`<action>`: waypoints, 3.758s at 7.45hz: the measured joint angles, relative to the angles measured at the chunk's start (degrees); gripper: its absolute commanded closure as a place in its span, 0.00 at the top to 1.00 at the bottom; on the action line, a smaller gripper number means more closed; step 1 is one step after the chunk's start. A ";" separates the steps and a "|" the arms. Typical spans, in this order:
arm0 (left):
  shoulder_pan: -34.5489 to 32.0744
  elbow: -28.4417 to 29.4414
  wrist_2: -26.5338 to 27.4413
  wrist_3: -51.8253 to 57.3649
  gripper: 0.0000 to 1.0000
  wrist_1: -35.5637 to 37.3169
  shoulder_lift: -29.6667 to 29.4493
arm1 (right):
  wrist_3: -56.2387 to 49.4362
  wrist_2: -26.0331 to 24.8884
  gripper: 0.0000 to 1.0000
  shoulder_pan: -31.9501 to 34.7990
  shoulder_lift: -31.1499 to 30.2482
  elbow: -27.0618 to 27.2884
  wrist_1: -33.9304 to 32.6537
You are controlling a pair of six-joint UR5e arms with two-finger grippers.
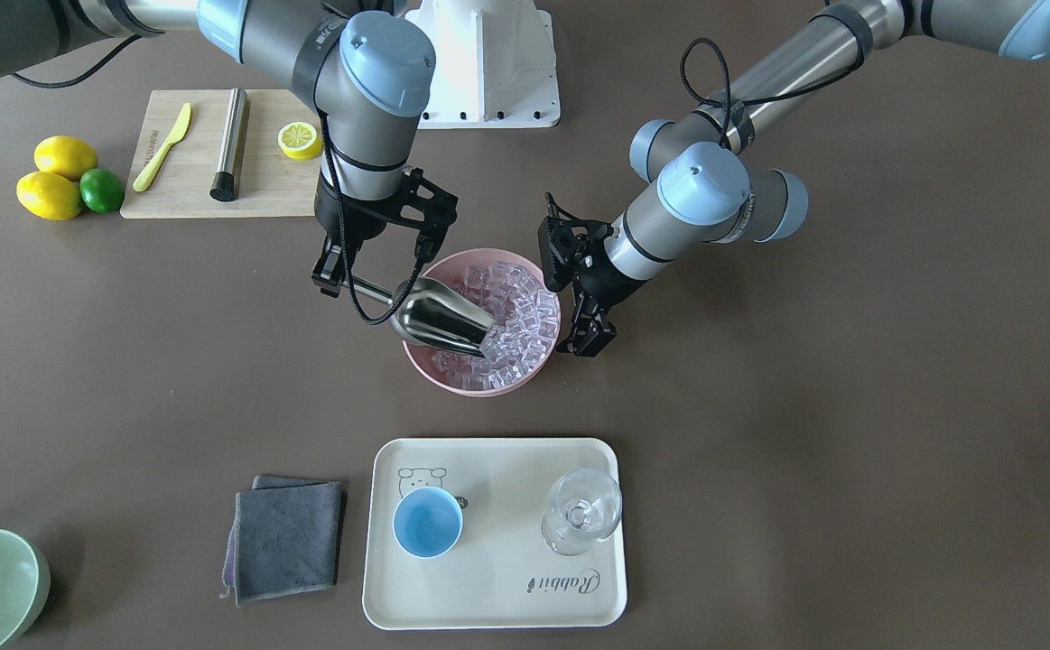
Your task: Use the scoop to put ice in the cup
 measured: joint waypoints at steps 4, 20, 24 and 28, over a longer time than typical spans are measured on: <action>-0.02 -0.09 0.00 -0.07 0.99 0.00 0.07 | 4.55 1.72 0.00 0.06 -6.10 2.23 11.17; 0.50 -2.42 -0.14 0.12 0.99 0.07 1.79 | 18.06 33.12 0.00 17.77 -17.49 3.41 28.82; 0.06 -5.81 -0.30 -0.10 0.99 0.30 5.68 | 10.88 31.12 0.00 20.88 -3.28 -7.93 10.63; -2.40 -10.99 -2.88 0.00 0.99 3.54 10.88 | -1.75 24.34 0.00 20.86 15.71 -28.13 -3.91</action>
